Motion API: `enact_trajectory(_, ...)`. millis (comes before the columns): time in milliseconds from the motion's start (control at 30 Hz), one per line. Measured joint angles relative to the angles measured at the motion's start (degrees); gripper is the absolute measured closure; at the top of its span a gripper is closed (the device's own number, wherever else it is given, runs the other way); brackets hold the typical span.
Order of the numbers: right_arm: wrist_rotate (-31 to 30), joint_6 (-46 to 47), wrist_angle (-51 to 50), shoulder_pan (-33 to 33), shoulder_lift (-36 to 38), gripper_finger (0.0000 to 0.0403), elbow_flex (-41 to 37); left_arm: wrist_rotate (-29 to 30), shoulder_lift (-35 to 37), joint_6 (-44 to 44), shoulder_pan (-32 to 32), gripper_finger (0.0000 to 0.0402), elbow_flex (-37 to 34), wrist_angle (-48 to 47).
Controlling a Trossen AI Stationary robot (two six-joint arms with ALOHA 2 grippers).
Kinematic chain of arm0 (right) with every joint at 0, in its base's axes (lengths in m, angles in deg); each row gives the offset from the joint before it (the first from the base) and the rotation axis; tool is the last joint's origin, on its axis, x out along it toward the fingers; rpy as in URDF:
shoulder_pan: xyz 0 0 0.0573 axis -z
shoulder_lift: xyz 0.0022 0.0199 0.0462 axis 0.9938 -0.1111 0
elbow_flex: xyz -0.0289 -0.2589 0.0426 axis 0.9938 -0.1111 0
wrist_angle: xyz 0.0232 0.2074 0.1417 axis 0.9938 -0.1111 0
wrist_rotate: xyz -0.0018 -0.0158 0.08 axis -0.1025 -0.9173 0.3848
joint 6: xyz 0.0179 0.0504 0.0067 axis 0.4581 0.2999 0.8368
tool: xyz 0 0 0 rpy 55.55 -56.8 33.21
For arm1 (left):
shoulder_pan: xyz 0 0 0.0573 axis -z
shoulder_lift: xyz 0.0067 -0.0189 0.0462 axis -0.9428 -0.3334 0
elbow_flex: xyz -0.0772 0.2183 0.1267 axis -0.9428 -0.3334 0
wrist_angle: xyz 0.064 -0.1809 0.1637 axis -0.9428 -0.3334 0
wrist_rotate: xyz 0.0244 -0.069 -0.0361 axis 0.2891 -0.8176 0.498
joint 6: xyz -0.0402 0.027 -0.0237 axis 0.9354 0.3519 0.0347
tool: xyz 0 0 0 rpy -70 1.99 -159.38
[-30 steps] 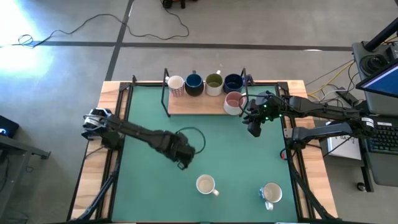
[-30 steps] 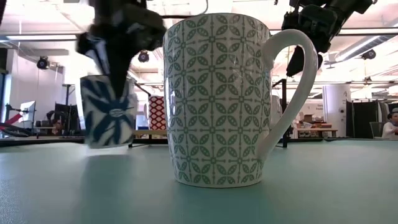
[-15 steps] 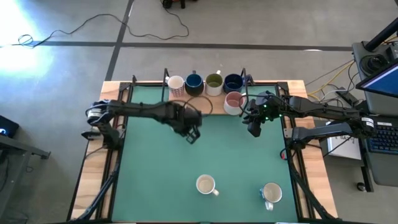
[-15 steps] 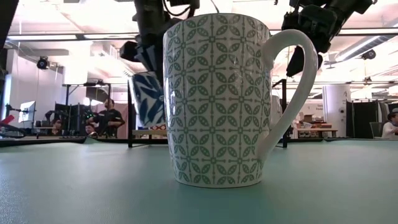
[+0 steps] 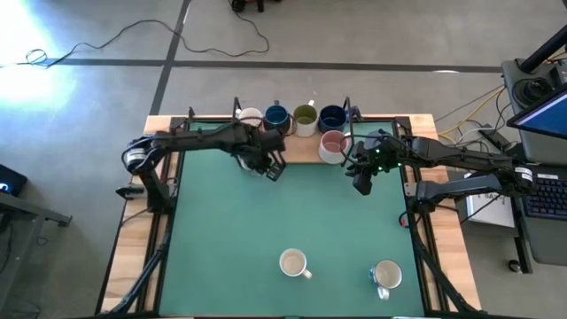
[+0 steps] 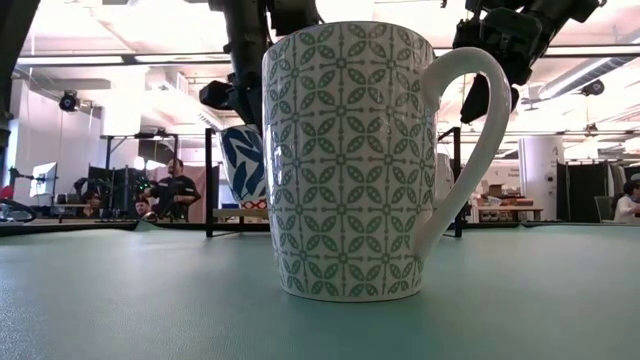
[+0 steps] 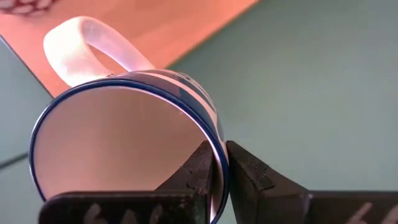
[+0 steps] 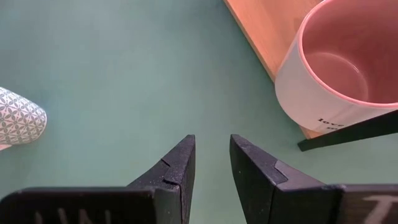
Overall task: Place coffee mugs
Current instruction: Put the blue pattern mug on the shelf
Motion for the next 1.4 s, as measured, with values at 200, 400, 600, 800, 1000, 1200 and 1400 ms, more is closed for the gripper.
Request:
enact_trajectory(200, 0.0, 0.0, 0.0, 0.0, 0.0, 0.0314, 0.0, 0.0, 0.0, -1.0, -2.8, 0.0385, 0.0, 0.0)
enact_trajectory(400, 0.0, 0.0, 0.0, 0.0, 0.0, 0.0314, 0.0, 0.0, 0.0, -1.4, -4.6, 0.0385, 0.0, 0.0)
enact_trajectory(600, 0.0, 0.0, 0.0, 0.0, 0.0, 0.0314, 0.0, -0.5, 0.0, -0.8, -6.4, 0.0384, -0.1, -0.2)
enact_trajectory(800, 0.0, 0.0, 0.0, 0.0, 0.0, 0.0314, 0.0, -1.3, -1.1, -0.5, -7.9, 0.0384, -0.1, -0.4)
enact_trajectory(1000, 0.0, 0.0, 0.0, 0.0, 0.0, 0.0314, 0.0, -1.3, -3.1, -0.8, -8.9, 0.0383, 0.2, -0.2)
enact_trajectory(1200, 0.0, 0.0, 0.0, 0.0, 0.0, 0.0314, 0.0, -1.3, -3.6, -1.7, -9.0, 0.0372, 1.2, -0.6)
enact_trajectory(1400, 0.0, 0.0, 0.0, 0.0, 0.0, 0.0314, 0.0, -1.1, -3.6, -1.7, -9.7, 0.0366, 1.9, -1.0)
